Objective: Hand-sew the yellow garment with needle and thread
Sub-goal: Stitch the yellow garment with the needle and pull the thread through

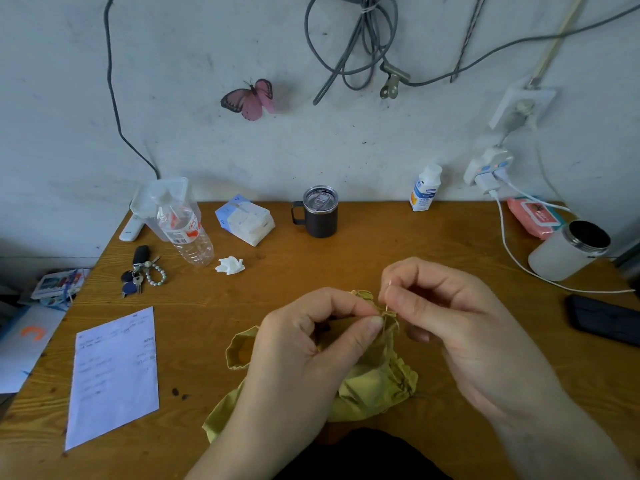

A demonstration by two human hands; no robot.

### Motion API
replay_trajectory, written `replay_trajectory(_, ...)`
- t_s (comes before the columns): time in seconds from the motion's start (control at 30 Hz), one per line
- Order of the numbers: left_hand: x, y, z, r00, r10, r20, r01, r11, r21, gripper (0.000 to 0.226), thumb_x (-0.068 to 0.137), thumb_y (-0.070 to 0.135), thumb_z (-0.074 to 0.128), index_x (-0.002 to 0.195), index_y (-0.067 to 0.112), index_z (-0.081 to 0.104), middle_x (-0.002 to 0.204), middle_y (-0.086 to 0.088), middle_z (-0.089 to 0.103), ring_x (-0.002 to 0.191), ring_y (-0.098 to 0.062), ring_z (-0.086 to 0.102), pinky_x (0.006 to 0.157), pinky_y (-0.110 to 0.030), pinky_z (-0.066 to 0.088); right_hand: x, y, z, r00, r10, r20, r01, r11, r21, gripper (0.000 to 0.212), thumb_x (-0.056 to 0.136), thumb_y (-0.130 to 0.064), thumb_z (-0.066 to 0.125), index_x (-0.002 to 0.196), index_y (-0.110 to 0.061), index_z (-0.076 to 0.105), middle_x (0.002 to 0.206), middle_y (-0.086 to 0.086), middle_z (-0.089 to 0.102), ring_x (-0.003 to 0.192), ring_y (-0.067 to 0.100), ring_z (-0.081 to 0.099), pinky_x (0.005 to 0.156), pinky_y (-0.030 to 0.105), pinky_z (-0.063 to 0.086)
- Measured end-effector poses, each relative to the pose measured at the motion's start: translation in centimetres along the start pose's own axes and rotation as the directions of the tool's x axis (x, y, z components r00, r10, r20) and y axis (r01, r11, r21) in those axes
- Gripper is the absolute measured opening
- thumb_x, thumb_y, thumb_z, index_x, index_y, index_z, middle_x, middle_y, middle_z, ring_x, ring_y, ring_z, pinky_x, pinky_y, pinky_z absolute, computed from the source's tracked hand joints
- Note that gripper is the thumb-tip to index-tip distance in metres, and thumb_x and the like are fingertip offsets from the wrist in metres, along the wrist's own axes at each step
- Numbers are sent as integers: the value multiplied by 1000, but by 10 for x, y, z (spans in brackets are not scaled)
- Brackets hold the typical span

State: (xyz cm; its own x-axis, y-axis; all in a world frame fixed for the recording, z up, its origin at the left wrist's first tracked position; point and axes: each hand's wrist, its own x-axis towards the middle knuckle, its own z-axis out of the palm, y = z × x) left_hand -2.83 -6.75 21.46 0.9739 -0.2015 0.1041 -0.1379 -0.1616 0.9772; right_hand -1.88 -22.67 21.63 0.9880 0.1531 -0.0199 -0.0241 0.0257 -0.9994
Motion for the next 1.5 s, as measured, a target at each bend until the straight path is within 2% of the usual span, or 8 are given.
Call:
replay_trajectory(0.07,0,1,1,1000,-5,28,6,1000,-15,25,67,46,61,84,30,72,73,13,71,67,-1,65,55,-8,47,2,5,3,995,62,-82,-48,985,163,1,66,-21,69,65,-21,69,60,-9,54,53,2,44,46,13,36)
replay_trajectory(0.17,2,2,0,999,-20,36,23,997,-73,20,69,41,62,80,27,73,69,13,70,64,3,63,54,-6,45,3,7,9,977,185,-109,-132,918,375,11,60,-28,72,67,-19,72,53,-7,50,48,4,43,44,14,37)
replay_trajectory(0.33,1,0,-2,997,-68,45,73,990,-121,17,69,37,64,78,26,73,68,11,70,61,3,62,53,-8,45,0,6,12,973,227,53,-229,893,389,11,64,-28,72,62,-18,68,62,-2,56,54,5,52,47,15,43)
replay_trajectory(0.53,3,0,0,992,-86,89,95,991,-95,20,69,39,62,79,25,72,67,8,68,59,1,58,52,-11,45,1,12,24,975,212,-63,-142,816,560,13,69,-18,61,56,-19,62,68,-4,54,62,8,46,64,26,37)
replay_trajectory(0.7,-5,-4,1,973,-141,184,170,973,-154,22,66,45,65,77,28,72,67,7,68,61,-3,60,57,-14,48,17,7,13,944,258,-205,-53,734,677,8,75,-18,54,68,-18,58,71,-6,57,50,5,40,49,20,30)
replay_trajectory(0.93,0,-13,-5,967,-195,165,240,914,-327,18,73,37,73,79,20,76,71,0,71,65,-8,64,58,-17,50,26,12,7,934,355,37,-231,521,822,9,84,-20,50,81,-12,52,51,-6,47,32,2,35,29,13,28)
replay_trajectory(1.17,0,-13,-8,965,-206,164,256,886,-388,20,69,35,70,77,18,76,70,-1,71,63,-8,64,57,-19,50,47,28,-14,884,464,57,-198,262,944,20,92,-15,42,74,-9,48,47,-7,33,31,3,32,31,12,29)
replay_trajectory(1.5,-3,-6,-11,968,-188,165,237,899,-369,9,74,29,74,74,20,75,66,3,68,61,-4,61,56,-15,48,66,65,-39,812,582,-50,-106,232,967,28,100,-16,35,74,-10,46,45,-6,35,30,4,32,32,12,29)
